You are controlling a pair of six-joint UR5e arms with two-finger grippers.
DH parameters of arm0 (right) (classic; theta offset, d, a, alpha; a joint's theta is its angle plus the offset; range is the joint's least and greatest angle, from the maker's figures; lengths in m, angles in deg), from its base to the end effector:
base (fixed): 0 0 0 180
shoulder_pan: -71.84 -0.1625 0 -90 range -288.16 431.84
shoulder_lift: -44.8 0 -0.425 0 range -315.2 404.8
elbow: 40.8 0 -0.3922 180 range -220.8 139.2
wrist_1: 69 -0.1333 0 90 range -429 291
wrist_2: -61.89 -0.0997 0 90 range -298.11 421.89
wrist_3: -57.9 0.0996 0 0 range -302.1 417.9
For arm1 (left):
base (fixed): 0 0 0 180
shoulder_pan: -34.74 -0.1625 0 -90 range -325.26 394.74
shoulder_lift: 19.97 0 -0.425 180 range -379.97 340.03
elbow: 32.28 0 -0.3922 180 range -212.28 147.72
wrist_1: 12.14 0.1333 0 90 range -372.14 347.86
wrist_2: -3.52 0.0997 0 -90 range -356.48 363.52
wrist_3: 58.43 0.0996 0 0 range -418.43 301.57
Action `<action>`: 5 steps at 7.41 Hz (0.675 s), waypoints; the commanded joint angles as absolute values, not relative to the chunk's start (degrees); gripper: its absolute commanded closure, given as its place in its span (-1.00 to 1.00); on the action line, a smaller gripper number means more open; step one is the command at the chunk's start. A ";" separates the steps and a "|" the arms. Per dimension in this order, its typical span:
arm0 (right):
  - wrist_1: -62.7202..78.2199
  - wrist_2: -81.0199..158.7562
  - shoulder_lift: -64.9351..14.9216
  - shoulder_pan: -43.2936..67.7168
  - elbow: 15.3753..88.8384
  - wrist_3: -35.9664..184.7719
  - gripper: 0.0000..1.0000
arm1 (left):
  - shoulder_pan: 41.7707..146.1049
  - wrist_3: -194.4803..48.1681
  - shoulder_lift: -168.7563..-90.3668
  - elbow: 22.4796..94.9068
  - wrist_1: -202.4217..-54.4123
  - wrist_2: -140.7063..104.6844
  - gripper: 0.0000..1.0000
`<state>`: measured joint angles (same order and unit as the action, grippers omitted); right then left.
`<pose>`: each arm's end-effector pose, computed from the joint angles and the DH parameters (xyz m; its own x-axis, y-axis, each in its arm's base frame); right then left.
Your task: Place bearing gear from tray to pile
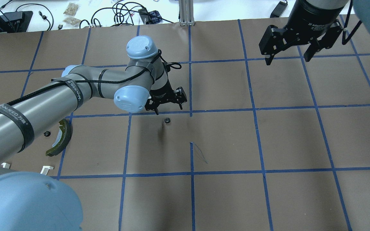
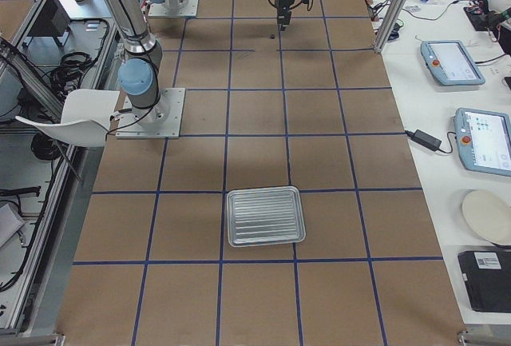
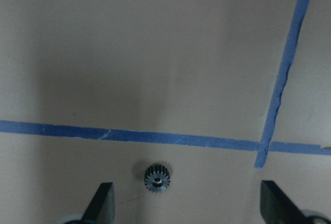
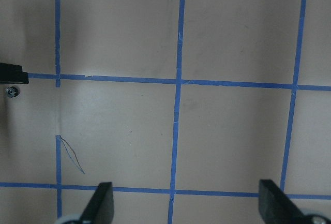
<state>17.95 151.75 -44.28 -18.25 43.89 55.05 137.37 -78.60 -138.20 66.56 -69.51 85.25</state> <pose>0.1343 -0.4997 0.5202 -0.9987 -0.0513 -0.0013 -0.0513 0.9984 -0.0235 -0.2765 -0.5588 0.1945 -0.9839 -0.1425 0.1079 -0.1292 0.9841 0.1221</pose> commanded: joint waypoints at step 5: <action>17.66 152.06 -44.32 -17.90 44.10 54.74 -1.00 | 137.40 -78.64 -138.97 67.66 -69.44 86.05 -0.50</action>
<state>17.74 151.88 -44.35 -18.05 44.07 54.92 137.40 -78.64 -138.72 67.61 -69.33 86.03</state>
